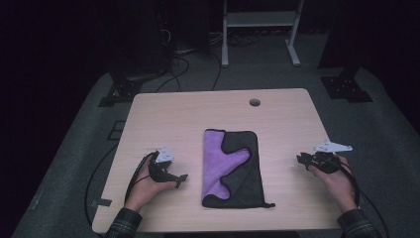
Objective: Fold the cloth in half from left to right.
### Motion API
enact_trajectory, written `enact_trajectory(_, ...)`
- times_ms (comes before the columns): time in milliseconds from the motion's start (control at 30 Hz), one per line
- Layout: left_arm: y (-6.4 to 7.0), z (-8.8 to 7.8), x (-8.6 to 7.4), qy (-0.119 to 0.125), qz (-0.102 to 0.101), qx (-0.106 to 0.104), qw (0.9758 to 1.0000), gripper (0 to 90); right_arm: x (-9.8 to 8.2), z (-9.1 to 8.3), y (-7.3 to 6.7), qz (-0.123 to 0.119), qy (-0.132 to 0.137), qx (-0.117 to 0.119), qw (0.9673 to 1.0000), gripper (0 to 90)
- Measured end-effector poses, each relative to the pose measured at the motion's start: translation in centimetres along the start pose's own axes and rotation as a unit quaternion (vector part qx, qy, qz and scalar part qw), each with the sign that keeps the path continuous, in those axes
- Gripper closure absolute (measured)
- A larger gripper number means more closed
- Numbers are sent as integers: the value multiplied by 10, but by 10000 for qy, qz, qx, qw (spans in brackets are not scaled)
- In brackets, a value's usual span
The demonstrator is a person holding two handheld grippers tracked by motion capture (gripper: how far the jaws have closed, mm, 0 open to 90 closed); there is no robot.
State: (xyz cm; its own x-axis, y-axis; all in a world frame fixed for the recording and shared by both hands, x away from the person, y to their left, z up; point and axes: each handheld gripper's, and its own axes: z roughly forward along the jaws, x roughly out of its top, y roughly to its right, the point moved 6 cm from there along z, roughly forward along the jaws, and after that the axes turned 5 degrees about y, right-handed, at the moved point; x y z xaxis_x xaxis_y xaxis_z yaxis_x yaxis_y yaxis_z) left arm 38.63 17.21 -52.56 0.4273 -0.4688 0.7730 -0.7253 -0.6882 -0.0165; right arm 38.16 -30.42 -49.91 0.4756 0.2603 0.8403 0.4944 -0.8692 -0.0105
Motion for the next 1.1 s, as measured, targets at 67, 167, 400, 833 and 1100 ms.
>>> enact_trajectory(67,0,0,0,-2,0,0,10000,0,6,1,-3,-55,48,43,10000,780)
enact_trajectory(167,0,0,0,-6,1,-1,10000,0,17,3,-10,-108,75,209,9997,827)
enact_trajectory(400,0,0,0,-22,2,-5,10000,0,37,12,-22,-223,196,415,9987,768)
enact_trajectory(833,0,1,1,-12,-79,74,9999,0,66,38,-55,-496,195,929,9942,679)
enact_trajectory(1100,-1,1,1,-14,-75,79,9999,0,84,54,-76,-651,254,1187,9905,651)
